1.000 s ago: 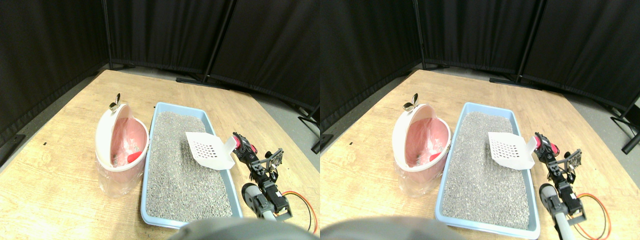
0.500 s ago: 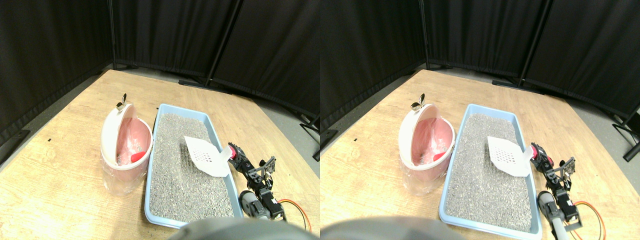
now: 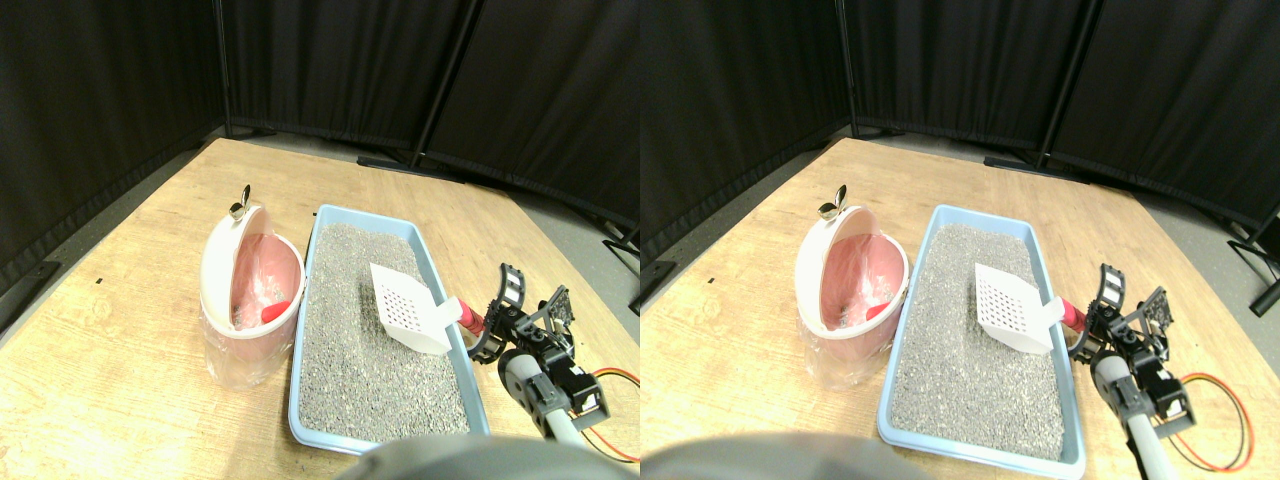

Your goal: Scoop (unimanual)

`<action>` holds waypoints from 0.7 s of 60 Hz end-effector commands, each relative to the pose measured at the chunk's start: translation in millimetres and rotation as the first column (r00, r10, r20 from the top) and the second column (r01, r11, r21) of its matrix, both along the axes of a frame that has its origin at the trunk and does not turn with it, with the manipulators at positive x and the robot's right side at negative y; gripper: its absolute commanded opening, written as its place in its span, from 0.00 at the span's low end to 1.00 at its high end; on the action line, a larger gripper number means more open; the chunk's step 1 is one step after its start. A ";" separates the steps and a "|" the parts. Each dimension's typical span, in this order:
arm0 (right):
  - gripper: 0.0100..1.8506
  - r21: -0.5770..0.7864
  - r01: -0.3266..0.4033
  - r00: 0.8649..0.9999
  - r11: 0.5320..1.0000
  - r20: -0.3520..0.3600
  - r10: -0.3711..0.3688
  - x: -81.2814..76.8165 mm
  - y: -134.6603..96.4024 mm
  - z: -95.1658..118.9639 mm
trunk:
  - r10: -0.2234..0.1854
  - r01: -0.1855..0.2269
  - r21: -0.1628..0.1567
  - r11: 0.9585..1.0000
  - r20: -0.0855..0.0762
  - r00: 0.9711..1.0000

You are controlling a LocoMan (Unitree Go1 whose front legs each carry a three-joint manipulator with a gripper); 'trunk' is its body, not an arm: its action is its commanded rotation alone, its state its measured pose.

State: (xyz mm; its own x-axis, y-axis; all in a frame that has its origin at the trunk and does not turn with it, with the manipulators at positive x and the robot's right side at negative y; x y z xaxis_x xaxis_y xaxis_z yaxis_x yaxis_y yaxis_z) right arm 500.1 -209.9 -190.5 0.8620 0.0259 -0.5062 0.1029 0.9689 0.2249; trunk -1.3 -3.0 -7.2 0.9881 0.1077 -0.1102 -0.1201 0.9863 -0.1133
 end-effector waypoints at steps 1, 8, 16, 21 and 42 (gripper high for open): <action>0.84 -0.004 -0.059 0.992 0.998 0.113 0.059 1.3 4.0 13.8 | 0.000 0.000 -0.005 1.000 -0.005 1.000; 0.81 -0.004 -0.040 0.989 0.999 0.144 0.040 -6.5 3.2 21.7 | -0.007 0.007 -0.001 1.000 -0.004 1.000; 0.74 -0.020 -0.062 0.973 0.998 0.223 0.065 -13.7 -2.8 25.8 | -0.022 0.022 0.005 1.000 -0.008 1.000; 0.65 -0.018 -0.055 0.960 0.998 0.273 0.058 -17.9 -6.5 27.9 | -0.029 0.030 0.009 1.000 -0.009 1.000; 0.08 -0.056 -0.100 0.809 0.993 0.576 0.114 -43.2 -24.2 25.7 | -0.076 0.077 0.030 0.997 -0.013 0.997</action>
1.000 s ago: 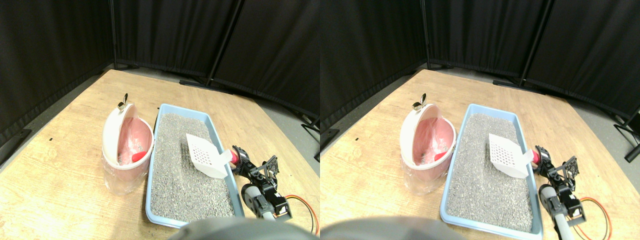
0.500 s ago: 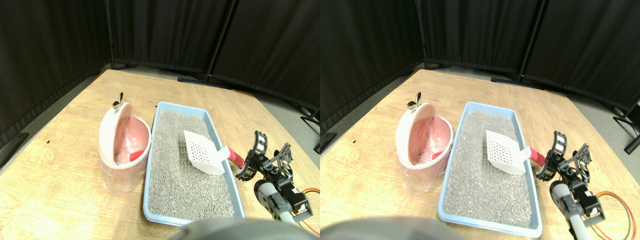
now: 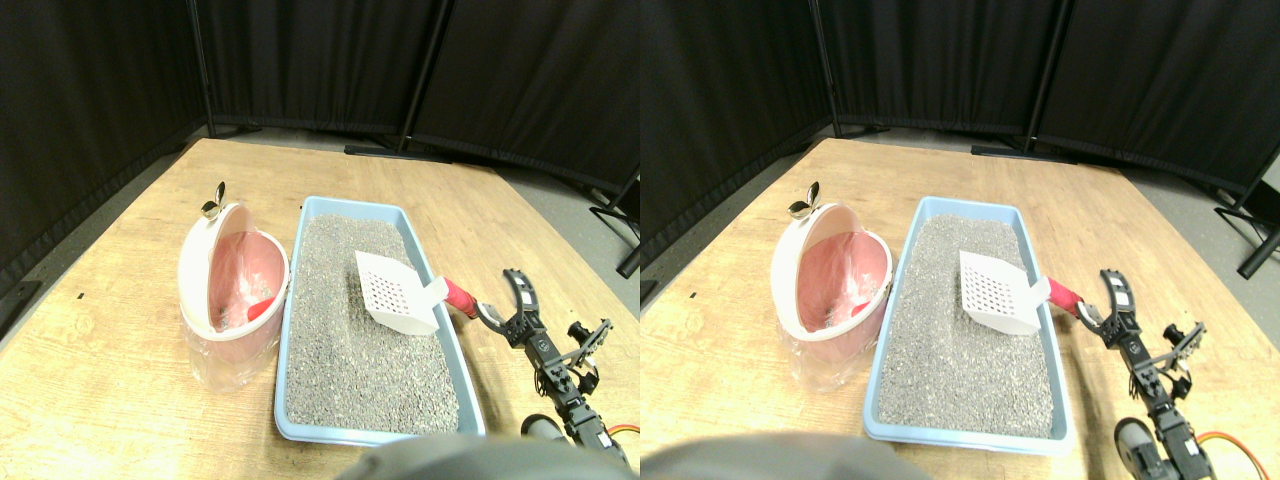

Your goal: Scoop (unimanual)

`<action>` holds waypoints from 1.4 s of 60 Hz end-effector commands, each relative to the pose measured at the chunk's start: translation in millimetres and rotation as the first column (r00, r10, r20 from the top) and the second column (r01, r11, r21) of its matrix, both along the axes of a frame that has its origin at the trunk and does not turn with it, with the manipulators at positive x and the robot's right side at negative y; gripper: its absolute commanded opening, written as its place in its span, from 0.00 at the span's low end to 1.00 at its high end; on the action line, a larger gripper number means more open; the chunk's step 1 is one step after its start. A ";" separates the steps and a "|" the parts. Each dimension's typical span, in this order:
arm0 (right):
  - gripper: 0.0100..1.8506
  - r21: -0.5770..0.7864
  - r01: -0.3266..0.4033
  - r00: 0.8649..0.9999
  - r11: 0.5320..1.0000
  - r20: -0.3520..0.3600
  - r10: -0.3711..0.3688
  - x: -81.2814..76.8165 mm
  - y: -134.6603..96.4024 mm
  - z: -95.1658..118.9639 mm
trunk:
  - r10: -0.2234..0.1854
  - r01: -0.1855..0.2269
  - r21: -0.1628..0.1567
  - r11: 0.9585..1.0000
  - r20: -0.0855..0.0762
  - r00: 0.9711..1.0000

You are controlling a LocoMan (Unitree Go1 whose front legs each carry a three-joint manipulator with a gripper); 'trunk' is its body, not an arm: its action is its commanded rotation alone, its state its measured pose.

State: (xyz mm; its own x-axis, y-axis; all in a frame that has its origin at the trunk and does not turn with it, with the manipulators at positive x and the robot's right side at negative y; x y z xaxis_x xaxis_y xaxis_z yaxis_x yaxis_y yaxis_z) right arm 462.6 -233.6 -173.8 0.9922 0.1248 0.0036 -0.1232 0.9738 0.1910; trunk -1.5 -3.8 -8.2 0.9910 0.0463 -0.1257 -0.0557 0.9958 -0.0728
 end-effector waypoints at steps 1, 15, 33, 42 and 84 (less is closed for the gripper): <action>0.08 0.007 -0.006 0.997 1.000 0.078 0.005 -5.7 -0.5 9.0 | -0.014 0.014 -0.008 1.000 0.004 1.000; 0.02 -0.016 -0.060 0.983 0.998 0.174 0.062 -19.2 -5.9 9.9 | -0.034 0.034 0.000 0.999 0.000 0.999; 0.02 -0.080 -0.030 0.989 0.996 0.142 0.042 -42.8 -2.7 10.6 | -0.063 0.063 0.010 0.998 -0.013 0.998; 0.02 -0.080 -0.037 0.991 0.996 0.127 0.046 -49.7 -0.3 9.8 | -0.071 0.071 0.009 0.997 -0.018 0.997; 0.02 -0.082 -0.042 0.992 0.996 0.117 0.052 -47.6 19.4 9.7 | -0.084 0.084 0.005 0.996 -0.015 0.996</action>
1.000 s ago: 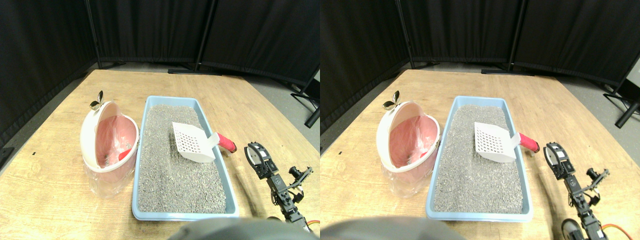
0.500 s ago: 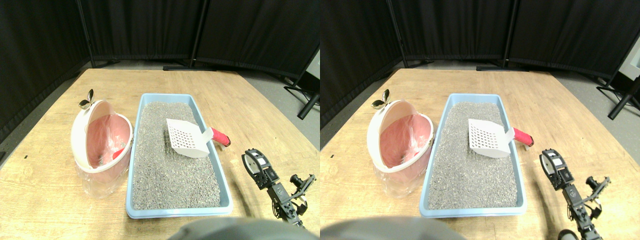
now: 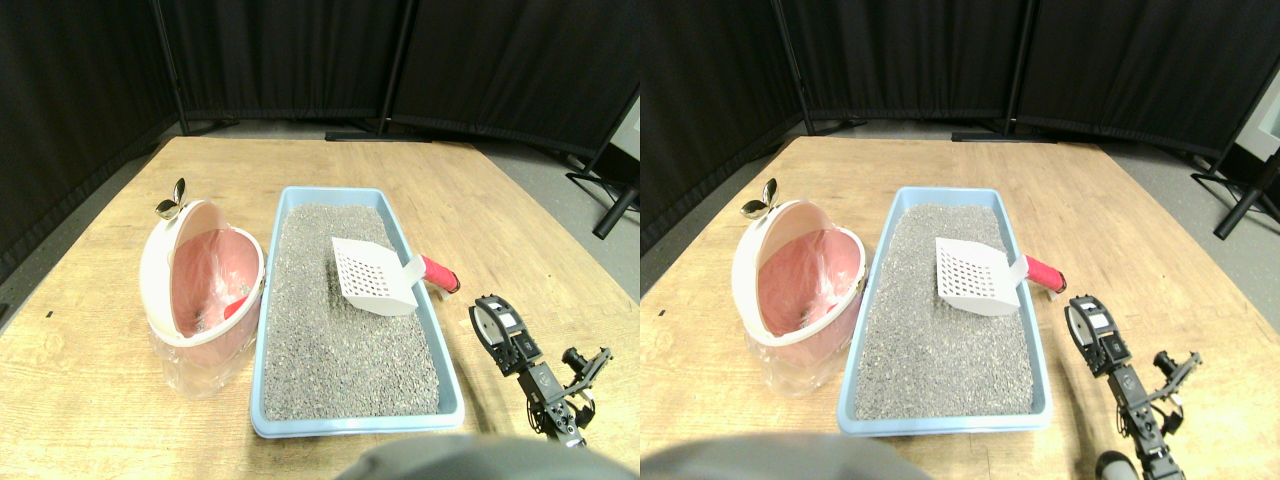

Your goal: Scoop (unimanual)

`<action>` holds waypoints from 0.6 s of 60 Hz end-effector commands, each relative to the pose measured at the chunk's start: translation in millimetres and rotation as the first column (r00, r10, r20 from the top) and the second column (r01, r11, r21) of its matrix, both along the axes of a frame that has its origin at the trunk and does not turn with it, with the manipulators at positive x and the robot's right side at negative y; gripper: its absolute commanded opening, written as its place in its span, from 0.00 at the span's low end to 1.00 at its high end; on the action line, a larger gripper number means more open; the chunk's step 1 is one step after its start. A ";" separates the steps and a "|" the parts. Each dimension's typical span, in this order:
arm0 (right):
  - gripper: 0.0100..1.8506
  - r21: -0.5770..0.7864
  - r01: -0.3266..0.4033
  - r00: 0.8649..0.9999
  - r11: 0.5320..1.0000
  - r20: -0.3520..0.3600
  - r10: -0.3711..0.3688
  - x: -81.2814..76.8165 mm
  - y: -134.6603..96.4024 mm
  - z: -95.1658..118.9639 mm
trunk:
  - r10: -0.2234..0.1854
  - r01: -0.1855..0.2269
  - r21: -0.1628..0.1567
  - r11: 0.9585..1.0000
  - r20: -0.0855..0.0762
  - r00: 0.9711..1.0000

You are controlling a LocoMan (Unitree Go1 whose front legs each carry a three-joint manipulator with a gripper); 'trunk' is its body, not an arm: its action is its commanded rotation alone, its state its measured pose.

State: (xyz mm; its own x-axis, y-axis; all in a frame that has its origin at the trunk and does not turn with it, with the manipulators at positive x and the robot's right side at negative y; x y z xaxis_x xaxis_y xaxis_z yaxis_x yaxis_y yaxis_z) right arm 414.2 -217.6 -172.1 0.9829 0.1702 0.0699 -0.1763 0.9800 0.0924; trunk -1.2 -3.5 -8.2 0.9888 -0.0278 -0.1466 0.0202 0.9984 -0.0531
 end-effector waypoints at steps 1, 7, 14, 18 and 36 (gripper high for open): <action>0.02 0.007 -0.006 0.999 1.000 0.037 0.006 1.0 3.6 8.1 | -0.006 0.006 -0.014 1.000 0.006 1.000; 0.02 0.000 0.002 0.999 1.000 0.033 -0.002 0.8 5.1 9.4 | -0.010 0.010 -0.017 1.000 0.005 1.000; 0.02 -0.006 0.003 0.999 1.000 0.033 -0.003 1.0 5.1 8.7 | -0.012 0.012 -0.019 1.000 0.007 1.000; 0.02 -0.012 0.009 1.000 1.000 0.028 -0.009 0.8 5.3 8.5 | -0.011 0.012 -0.020 1.000 0.008 1.000; 0.02 -0.010 0.007 1.000 1.000 0.026 -0.006 -2.4 5.6 9.4 | -0.014 0.014 -0.022 1.000 0.009 1.000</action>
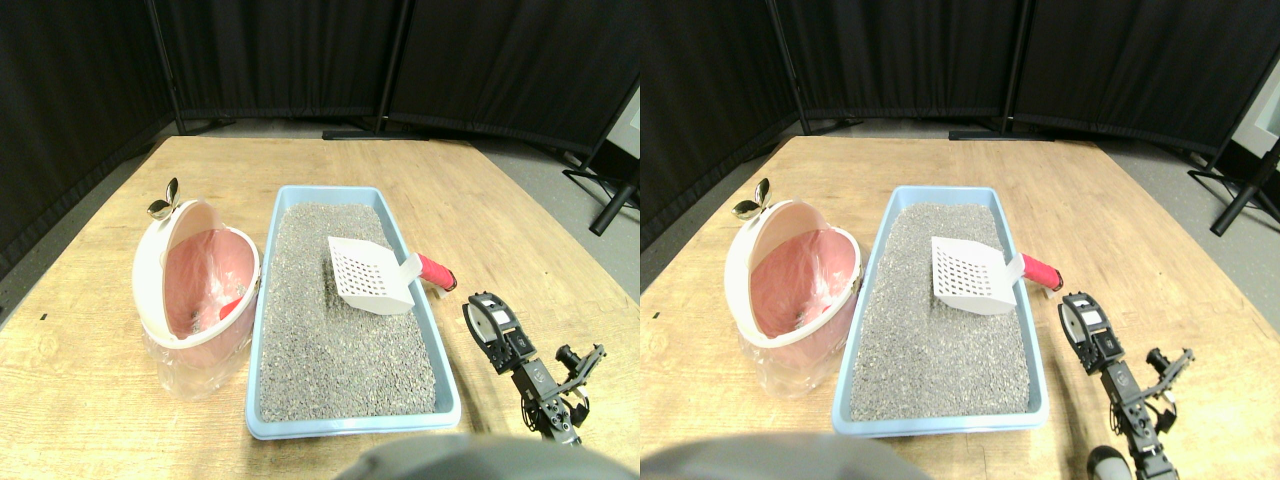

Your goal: Scoop (unimanual)

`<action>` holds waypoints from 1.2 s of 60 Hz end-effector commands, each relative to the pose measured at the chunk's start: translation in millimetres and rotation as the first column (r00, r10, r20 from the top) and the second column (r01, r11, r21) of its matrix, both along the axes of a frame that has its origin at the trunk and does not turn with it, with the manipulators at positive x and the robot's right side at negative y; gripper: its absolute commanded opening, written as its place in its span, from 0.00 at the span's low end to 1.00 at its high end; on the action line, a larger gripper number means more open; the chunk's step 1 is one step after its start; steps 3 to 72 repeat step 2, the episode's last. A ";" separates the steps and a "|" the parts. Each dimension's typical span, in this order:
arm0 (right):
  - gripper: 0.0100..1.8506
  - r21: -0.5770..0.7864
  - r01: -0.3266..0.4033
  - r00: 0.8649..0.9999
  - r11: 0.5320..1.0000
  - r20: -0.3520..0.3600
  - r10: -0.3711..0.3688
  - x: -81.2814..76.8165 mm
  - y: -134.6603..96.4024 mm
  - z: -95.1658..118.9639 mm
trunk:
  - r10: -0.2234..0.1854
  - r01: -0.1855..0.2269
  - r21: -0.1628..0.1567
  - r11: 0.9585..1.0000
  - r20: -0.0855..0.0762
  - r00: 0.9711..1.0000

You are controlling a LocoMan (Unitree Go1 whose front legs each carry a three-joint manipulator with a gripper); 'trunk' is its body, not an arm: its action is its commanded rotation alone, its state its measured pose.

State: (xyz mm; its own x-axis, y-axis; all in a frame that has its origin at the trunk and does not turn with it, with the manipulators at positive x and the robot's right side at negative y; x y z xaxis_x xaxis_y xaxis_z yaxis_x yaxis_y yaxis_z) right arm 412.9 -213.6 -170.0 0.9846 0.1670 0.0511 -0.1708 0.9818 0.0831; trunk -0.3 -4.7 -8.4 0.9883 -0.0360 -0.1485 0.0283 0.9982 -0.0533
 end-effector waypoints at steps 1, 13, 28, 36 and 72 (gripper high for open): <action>0.02 0.003 0.003 0.999 1.000 0.041 -0.003 -1.3 1.7 7.3 | -0.005 0.006 -0.022 1.000 0.011 1.000; 0.02 0.004 0.003 0.999 1.000 0.039 -0.003 -1.5 1.7 7.5 | -0.005 0.006 -0.022 1.000 0.011 1.000; 0.02 0.004 0.003 0.999 1.000 0.039 -0.003 -1.5 1.7 7.5 | -0.005 0.006 -0.022 1.000 0.011 1.000; 0.02 0.004 0.003 0.999 1.000 0.039 -0.003 -1.5 1.7 7.5 | -0.005 0.006 -0.022 1.000 0.011 1.000; 0.02 0.004 0.003 0.999 1.000 0.039 -0.003 -1.5 1.7 7.5 | -0.005 0.006 -0.022 1.000 0.011 1.000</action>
